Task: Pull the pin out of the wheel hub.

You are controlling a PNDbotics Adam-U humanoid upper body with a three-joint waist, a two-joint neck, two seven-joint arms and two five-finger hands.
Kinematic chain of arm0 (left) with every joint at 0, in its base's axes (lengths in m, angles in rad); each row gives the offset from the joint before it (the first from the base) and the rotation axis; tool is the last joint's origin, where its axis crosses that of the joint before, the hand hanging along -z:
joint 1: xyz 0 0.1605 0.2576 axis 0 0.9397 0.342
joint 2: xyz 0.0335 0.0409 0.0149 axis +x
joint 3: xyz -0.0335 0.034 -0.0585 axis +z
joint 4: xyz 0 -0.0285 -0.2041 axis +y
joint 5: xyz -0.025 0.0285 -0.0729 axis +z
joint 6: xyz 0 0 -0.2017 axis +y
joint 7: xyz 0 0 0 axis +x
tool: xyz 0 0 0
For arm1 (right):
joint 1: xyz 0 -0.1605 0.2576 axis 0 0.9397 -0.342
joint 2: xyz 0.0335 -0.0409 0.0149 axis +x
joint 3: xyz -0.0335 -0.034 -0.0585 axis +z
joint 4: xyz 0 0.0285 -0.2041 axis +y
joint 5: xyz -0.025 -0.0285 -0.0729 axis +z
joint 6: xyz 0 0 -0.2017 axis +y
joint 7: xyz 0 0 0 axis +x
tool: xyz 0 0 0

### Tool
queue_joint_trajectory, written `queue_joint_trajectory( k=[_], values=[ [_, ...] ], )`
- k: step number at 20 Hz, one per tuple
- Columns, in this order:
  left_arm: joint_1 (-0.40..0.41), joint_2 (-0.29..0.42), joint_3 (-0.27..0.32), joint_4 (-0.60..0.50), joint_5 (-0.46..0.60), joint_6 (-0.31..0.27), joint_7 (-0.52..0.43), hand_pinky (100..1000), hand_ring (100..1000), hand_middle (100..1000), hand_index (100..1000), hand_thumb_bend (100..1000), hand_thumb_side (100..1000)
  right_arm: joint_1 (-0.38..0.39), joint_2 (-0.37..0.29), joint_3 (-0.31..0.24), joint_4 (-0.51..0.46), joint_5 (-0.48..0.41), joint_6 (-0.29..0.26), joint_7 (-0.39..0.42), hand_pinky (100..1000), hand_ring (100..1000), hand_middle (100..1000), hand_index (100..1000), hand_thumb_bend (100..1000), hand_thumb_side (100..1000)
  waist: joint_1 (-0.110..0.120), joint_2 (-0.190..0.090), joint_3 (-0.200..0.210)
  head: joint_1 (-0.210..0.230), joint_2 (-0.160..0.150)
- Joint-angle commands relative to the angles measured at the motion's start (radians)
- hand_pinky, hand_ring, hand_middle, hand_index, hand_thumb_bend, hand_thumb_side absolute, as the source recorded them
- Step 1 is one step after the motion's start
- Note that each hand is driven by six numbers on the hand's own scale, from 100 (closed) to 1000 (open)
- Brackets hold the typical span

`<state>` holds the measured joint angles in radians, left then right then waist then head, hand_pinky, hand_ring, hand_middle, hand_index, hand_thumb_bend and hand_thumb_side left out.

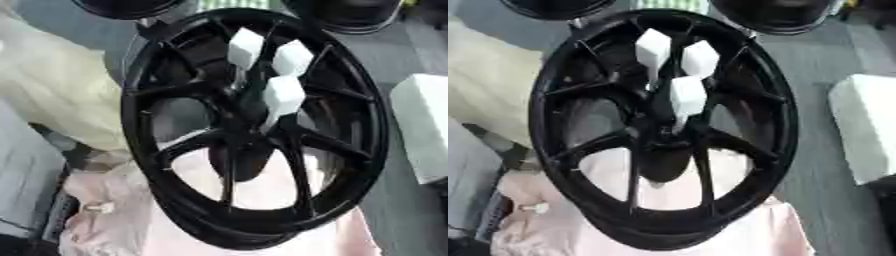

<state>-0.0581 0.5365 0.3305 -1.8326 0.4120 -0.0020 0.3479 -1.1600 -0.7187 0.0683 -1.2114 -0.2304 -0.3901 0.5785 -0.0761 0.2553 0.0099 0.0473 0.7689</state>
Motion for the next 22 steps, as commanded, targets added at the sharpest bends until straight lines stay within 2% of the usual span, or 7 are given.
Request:
queue_joint_trajectory(
  k=[1,8,12,14,18,20,22],
  values=[
    [-0.008,0.032,0.011,-0.019,-0.002,-0.004,0.000,526,522,522,661,119,876,-0.014,-0.042,-0.008,-0.031,0.002,-0.011,0.005,713,683,618,773,474,389,0.006,-0.012,0.002,0.002,0.001],
    [-0.007,0.031,0.011,-0.022,-0.002,-0.005,0.001,526,521,522,661,119,876,-0.007,-0.047,-0.002,-0.044,0.001,-0.025,0.020,708,666,599,764,477,389,0.007,-0.011,0.001,0.004,0.001],
    [-0.007,0.031,0.011,-0.023,-0.001,-0.005,0.001,526,521,522,661,119,876,-0.003,-0.046,0.015,-0.068,0.007,-0.067,0.057,721,681,606,762,468,389,0.008,-0.010,0.002,0.002,0.001],
    [-0.007,0.031,0.010,-0.023,0.000,-0.005,0.000,526,521,522,661,119,876,-0.003,-0.043,0.035,-0.090,0.037,-0.114,0.095,758,725,639,777,460,408,0.009,-0.010,0.003,0.000,0.001],
    [-0.008,0.032,0.010,-0.023,0.001,-0.005,-0.002,526,521,522,661,119,875,-0.010,-0.041,0.094,-0.136,0.131,-0.273,0.222,795,766,675,785,482,445,0.008,-0.011,0.006,-0.005,0.001],
    [-0.008,0.032,0.010,-0.023,0.001,-0.005,-0.002,526,521,522,661,119,876,-0.009,-0.040,0.119,-0.143,0.145,-0.337,0.290,801,770,677,779,472,429,0.007,-0.011,0.005,-0.005,0.001],
    [-0.008,0.032,0.010,-0.023,0.001,-0.004,-0.004,526,521,522,661,119,876,-0.009,-0.040,0.146,-0.148,0.150,-0.381,0.319,807,773,678,776,457,391,0.007,-0.012,0.004,-0.006,0.001]
  ],
)
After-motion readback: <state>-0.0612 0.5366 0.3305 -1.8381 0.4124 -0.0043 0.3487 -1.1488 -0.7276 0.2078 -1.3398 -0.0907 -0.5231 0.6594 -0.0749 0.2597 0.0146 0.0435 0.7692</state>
